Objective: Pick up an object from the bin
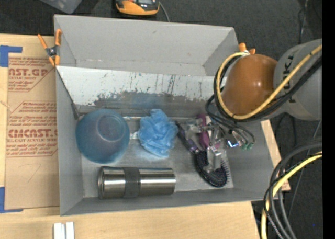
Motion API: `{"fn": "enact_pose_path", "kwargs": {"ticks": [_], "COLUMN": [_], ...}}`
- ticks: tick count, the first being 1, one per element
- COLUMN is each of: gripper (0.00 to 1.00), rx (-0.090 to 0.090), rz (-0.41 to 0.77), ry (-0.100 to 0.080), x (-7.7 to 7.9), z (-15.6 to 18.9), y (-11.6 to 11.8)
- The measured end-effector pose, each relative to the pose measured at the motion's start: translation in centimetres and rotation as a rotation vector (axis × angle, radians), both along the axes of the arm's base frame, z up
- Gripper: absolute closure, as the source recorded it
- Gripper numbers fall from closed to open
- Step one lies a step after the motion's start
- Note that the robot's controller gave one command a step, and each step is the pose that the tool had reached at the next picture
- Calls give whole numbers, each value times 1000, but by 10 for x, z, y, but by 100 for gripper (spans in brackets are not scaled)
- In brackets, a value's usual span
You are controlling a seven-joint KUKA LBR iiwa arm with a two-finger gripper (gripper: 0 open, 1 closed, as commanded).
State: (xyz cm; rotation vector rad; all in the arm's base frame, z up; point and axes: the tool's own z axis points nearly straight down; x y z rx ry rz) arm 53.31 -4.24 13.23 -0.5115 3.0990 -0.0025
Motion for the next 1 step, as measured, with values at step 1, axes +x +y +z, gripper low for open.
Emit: {"fn": "enact_pose_path", "kwargs": {"ticks": [1], "gripper": [0], "rx": [5], "rz": [141], "ry": [-5], "x": [-7], "z": [-33], "y": [18]}}
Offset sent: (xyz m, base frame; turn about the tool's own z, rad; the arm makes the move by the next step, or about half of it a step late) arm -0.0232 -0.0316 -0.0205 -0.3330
